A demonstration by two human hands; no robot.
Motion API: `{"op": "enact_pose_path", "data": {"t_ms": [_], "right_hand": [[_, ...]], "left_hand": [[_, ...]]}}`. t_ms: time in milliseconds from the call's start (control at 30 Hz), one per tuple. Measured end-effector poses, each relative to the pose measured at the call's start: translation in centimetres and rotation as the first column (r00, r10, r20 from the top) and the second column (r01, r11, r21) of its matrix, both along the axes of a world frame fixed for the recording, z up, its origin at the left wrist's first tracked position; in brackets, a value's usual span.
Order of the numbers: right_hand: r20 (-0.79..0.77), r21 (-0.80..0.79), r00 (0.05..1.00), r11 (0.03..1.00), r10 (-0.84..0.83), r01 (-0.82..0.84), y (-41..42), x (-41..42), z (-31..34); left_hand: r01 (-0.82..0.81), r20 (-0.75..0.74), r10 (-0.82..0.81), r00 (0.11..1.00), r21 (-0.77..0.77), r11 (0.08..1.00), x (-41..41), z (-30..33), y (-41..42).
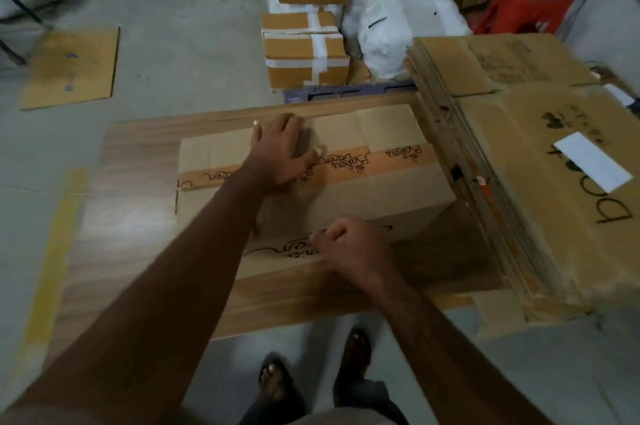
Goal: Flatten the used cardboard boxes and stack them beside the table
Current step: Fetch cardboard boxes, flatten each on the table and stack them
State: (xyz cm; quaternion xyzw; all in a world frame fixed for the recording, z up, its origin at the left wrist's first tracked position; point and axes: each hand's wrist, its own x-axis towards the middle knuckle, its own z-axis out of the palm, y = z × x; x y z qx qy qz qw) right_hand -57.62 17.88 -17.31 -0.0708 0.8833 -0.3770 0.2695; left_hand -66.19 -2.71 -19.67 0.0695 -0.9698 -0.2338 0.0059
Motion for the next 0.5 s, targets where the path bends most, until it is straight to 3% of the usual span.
{"op": "enact_pose_path", "data": {"t_ms": [67,133,167,233,300,367,500], "right_hand": [[-0.296,0.038,0.955,0.999,0.020,-0.009,-0.5,-0.3,0.7],[-0.556,0.079,0.829,0.997,0.056,-0.014,-1.4,-1.5,0.6],[-0.613,0.158,0.778,0.986,0.135,-0.046,-1.9,-2.3,0.2],[-0.545,0.365,0.764,0.918,0.346,-0.155,-2.4,-3.9,-0.6],[-0.384,0.499,0.803,0.834,0.456,-0.235,-2.7,-4.6,-1.4],[-0.310,0.553,0.826,0.796,0.470,-0.245,-2.8,-4.0,-2.7],[-0.306,0.584,0.850,0.789,0.430,-0.189,-3.0,-1.7,-4.0]], "left_hand": [[-0.138,-0.086,0.137,0.987,-0.002,0.990,3.6,0.7,-0.8],[-0.314,-0.110,0.317,0.942,0.041,0.948,8.1,0.5,-1.2],[-0.366,-0.089,0.370,0.925,0.058,0.929,10.2,0.1,-1.4],[-0.360,-0.038,0.361,0.932,0.009,0.933,13.1,-1.0,-1.9],[-0.288,-0.015,0.288,0.957,-0.055,0.956,13.9,-1.9,-2.7],[-0.234,-0.013,0.234,0.972,-0.087,0.968,13.6,-2.2,-3.7],[-0.171,-0.030,0.169,0.985,-0.122,0.978,13.2,-2.4,-4.7]]}}
